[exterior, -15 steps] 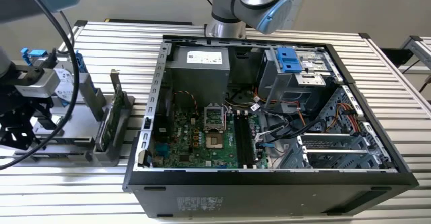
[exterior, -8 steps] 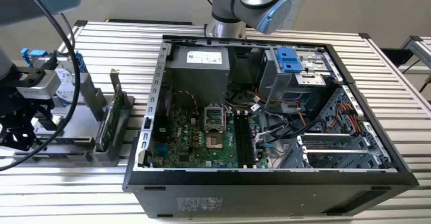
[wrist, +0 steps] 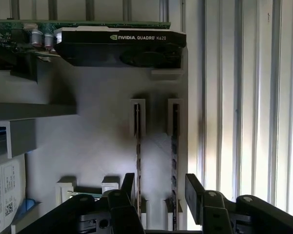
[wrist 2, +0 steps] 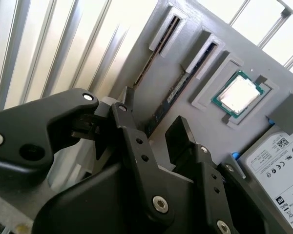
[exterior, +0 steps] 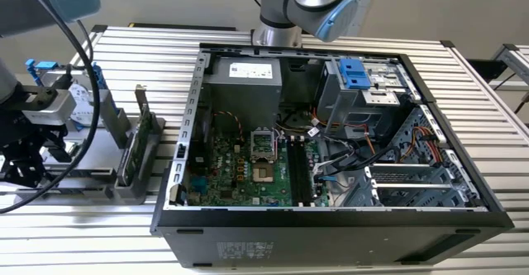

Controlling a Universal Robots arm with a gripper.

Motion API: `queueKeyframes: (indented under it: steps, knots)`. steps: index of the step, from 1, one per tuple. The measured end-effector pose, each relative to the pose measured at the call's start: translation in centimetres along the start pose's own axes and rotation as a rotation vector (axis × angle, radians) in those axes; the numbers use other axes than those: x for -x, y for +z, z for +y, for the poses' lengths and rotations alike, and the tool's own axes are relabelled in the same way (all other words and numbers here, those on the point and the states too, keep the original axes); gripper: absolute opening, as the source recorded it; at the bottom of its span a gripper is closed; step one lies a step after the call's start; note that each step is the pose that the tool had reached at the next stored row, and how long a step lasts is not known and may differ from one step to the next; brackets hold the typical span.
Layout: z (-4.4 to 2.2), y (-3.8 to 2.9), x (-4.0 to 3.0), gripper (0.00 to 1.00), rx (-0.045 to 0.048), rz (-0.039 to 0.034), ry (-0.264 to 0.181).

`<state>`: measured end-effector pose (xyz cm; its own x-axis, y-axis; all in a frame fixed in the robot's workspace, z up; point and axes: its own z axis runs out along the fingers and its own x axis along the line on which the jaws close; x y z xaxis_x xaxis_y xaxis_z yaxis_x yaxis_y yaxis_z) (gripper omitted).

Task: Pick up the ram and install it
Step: 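Pick up the ram and move it above insertion slot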

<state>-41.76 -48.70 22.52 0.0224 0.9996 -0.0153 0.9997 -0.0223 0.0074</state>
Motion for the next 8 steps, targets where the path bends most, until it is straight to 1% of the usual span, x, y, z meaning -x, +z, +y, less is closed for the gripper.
queueKeyframes:
  steps: [8]
  knots:
    - [0.0, 0.29, 0.3, 1.0, 0.0002, 0.0001, -0.006]
